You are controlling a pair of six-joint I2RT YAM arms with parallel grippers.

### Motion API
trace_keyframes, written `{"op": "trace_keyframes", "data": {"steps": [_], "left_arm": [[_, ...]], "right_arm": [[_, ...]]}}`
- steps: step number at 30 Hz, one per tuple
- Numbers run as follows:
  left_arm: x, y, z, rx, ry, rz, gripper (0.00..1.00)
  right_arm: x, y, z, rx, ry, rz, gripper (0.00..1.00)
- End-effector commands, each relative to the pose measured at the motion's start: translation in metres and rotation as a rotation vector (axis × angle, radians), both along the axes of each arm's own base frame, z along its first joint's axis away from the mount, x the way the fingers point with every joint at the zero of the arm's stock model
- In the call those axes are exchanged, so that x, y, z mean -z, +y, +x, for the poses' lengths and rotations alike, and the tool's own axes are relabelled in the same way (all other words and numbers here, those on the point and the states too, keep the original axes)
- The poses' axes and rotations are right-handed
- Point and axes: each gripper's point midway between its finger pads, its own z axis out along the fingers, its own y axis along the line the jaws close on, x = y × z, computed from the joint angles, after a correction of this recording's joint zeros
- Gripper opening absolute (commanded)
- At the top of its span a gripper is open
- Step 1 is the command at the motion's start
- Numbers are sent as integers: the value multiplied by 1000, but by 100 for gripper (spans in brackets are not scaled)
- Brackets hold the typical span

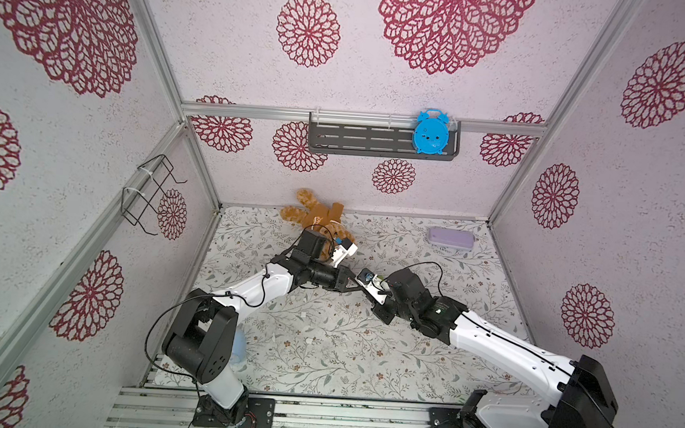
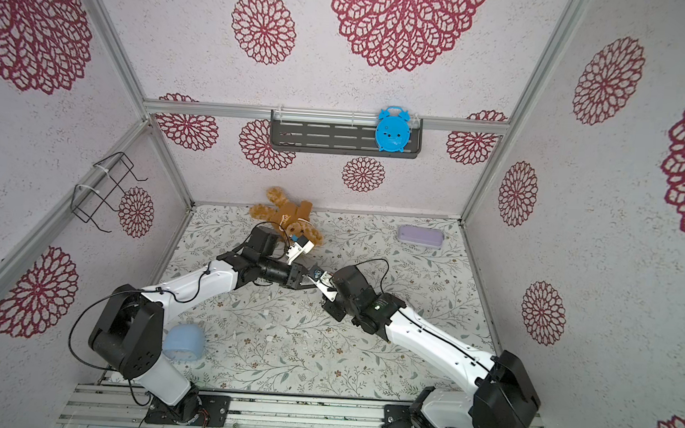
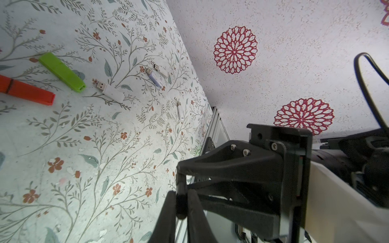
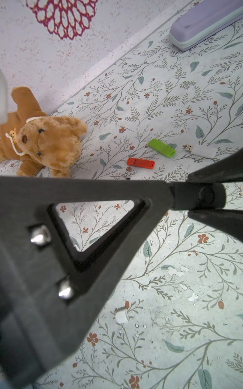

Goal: Close the usb drive cover
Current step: Close the cover of the USB drive, then place the USB drive at the center of the board.

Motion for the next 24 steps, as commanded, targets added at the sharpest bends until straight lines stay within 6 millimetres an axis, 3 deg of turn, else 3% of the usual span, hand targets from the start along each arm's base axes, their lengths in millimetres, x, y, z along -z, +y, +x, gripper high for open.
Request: {"op": "trace_keyframes", "data": {"steps": [1, 4, 5, 7, 11, 17, 24], "left_arm": [[-20, 2, 0, -66, -71, 9, 16], [-39, 10, 10, -123, -128, -8, 21], [-42, 14, 14, -147, -138, -1, 31], [-50, 20, 17, -175, -161, -8, 34], [-62, 36, 23, -255, -210, -18, 48], [-70, 74, 30, -450, -335, 49, 52], [-87, 117, 24, -639, -500, 90, 59]], "right_arm": [[-40, 11, 13, 22, -122, 129, 20], [-23, 1, 10, 56, -95, 105, 20], [-19, -1, 9, 64, -90, 104, 20], [-12, -6, 8, 82, -78, 97, 20], [-1, -15, 4, 115, -59, 98, 20], [5, -22, 3, 163, -33, 156, 20], [25, -47, 27, 322, 130, 234, 20]]}}
